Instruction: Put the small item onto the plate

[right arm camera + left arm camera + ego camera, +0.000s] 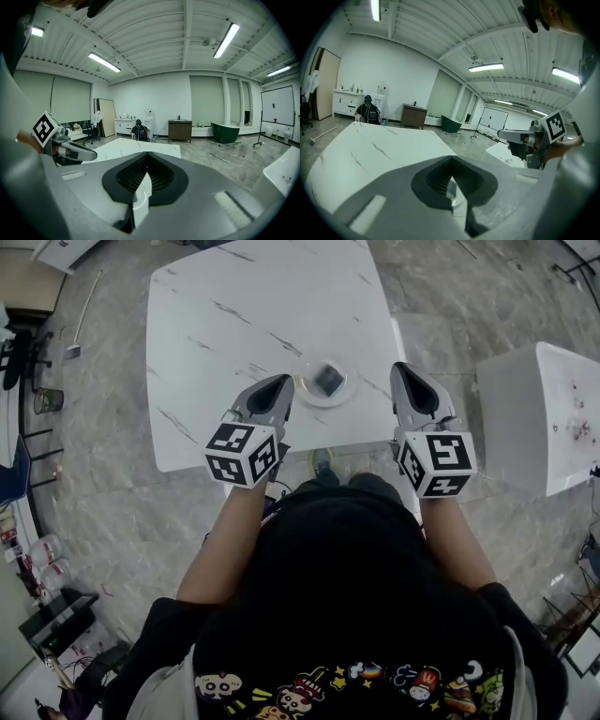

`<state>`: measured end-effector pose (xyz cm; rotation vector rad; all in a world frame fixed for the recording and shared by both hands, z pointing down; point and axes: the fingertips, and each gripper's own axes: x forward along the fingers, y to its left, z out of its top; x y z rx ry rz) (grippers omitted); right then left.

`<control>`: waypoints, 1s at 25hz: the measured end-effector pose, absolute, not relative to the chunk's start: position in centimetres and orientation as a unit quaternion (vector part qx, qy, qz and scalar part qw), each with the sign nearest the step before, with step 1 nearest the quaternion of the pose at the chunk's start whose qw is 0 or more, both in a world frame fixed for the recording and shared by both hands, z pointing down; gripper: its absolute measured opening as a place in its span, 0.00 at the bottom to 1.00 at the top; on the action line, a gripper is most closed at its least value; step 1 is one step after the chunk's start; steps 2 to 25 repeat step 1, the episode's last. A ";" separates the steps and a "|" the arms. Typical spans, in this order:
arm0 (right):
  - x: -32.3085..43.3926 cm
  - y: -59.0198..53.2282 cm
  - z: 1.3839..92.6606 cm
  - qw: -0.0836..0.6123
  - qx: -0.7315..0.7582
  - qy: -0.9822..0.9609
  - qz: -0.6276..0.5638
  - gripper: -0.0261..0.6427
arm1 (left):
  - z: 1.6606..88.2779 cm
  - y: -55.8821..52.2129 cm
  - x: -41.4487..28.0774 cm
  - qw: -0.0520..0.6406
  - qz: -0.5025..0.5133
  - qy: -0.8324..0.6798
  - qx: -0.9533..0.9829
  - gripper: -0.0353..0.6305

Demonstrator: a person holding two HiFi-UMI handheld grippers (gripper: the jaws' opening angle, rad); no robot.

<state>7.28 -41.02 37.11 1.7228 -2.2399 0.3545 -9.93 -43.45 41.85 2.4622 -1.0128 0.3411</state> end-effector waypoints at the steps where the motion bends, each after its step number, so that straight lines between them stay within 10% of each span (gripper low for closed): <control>1: 7.4 -40.9 37.0 0.148 0.599 -0.778 0.122 0.08 | 41.7 -43.4 -9.9 0.226 0.123 -0.368 0.894 0.05; 25: 7.4 -40.9 37.0 0.148 0.599 -0.778 0.122 0.08 | 41.7 -43.4 -9.9 0.226 0.123 -0.368 0.894 0.05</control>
